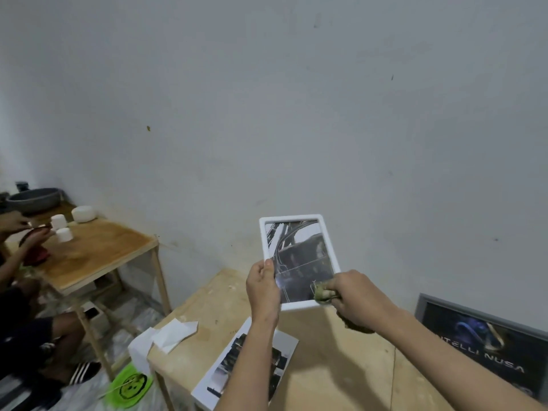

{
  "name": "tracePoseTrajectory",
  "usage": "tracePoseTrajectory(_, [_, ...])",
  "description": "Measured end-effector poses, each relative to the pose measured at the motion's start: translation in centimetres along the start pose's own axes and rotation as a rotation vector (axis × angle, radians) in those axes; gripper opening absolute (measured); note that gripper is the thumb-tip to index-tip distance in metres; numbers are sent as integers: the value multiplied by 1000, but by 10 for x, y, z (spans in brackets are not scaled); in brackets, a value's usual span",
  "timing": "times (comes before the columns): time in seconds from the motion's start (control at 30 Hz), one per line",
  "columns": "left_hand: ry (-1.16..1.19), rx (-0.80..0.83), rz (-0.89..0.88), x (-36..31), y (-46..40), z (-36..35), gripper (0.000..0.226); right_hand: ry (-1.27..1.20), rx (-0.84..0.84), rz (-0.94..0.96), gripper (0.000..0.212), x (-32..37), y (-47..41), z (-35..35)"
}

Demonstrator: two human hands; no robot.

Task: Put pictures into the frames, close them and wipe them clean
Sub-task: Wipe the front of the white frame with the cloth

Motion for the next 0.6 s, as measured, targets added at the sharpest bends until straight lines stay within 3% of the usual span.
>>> tracePoseTrajectory(0.1, [32,5,-4,-7,5,-9,22,-282,-119,-150,16,23,7,-5])
tracePoseTrajectory(0.17, [84,45,45,-7,8,-17,20,-406,-169,-101,15,52,5,-8])
tracePoseTrajectory(0.3, [152,94,65,-5,10,-17,22,-622,-113,-128,24,55,-13,17])
tracePoseTrajectory(0.37, [53,88,-12,-10,10,-7,25,-745,-386,-230,32,33,-22,45])
tracePoseTrajectory(0.43, [23,164,-65,-15,12,-3,29,-682,-748,-275,36,15,-32,67])
tracePoseTrajectory(0.47, [25,212,-80,-19,13,-3,29,-637,-832,-269,39,11,-39,71])
tracePoseTrajectory(0.6, [57,311,-206,-33,22,-21,30,-439,-633,-72,60,28,-71,50])
Point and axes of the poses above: each hand's wrist, its own y-axis away from the middle knuckle, its own z-axis out of the back of the hand, x = y × z, the point moved 1 cm from there along -y, towards the middle knuckle, and after that the axes turned 6 degrees about -y, right-handed, at the moved point
